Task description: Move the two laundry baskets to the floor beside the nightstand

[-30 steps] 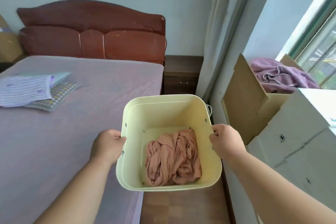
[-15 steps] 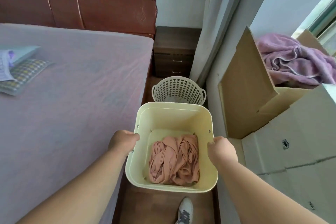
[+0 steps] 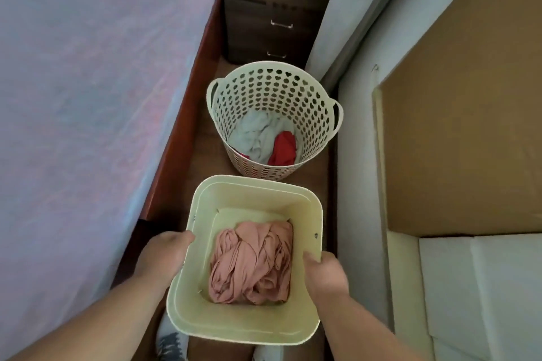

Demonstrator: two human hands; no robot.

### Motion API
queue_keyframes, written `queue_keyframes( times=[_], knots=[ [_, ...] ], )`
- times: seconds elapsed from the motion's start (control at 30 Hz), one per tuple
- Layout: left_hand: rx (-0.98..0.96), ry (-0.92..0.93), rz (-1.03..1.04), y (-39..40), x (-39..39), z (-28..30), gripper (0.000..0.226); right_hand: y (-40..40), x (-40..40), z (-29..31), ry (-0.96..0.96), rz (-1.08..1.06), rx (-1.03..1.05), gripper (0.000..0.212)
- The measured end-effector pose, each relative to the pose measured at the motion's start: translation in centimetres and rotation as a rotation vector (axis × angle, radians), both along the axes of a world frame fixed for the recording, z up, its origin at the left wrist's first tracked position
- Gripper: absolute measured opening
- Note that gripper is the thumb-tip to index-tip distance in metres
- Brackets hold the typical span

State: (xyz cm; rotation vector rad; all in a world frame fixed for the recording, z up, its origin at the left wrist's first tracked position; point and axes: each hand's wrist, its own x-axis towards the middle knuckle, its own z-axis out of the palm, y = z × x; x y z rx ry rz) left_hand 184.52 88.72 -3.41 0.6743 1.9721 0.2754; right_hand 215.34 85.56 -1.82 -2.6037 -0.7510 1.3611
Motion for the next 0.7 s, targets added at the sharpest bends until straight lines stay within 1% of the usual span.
queue_keyframes(
  times=[0.13,0.2,0.33,0.4,0.47,0.53,0.6,0.7],
  knots=[
    [0.012,-0.062,-0.023,1.5,0.5,-8.6,0.031,1.3,0.3,-8.7,0.02,-0.022,-0.043,0.034],
    [-0.008,-0.105,-0.006,1.9,0.5,-12.3,0.035,1.7,0.5,-12.1,0.03,-0.017,-0.063,0.034],
    [-0.116,-0.213,0.049,2.0,-0.1,-18.3,0.058,2.0,0.3,-17.2,0.103,-0.003,-0.062,0.028],
    [-0.163,-0.277,0.04,1.7,-0.4,-20.0,0.078,1.8,0.0,-18.5,0.142,-0.026,-0.069,0.03],
    [-0.182,-0.318,0.033,1.4,-0.6,-20.4,0.089,1.6,-0.3,-19.1,0.176,-0.088,-0.081,0.039],
    [-0.16,-0.323,0.04,1.6,-0.7,-19.6,0.09,1.7,-0.4,-18.6,0.216,-0.13,-0.098,0.045],
    [-0.141,-0.289,0.015,2.0,-0.7,-17.6,0.089,1.9,-0.6,-17.3,0.231,-0.145,-0.079,0.044],
    [-0.079,-0.295,0.018,2.5,-0.9,-14.3,0.095,2.5,-1.5,-13.5,0.255,-0.171,0.005,0.064]
  ],
)
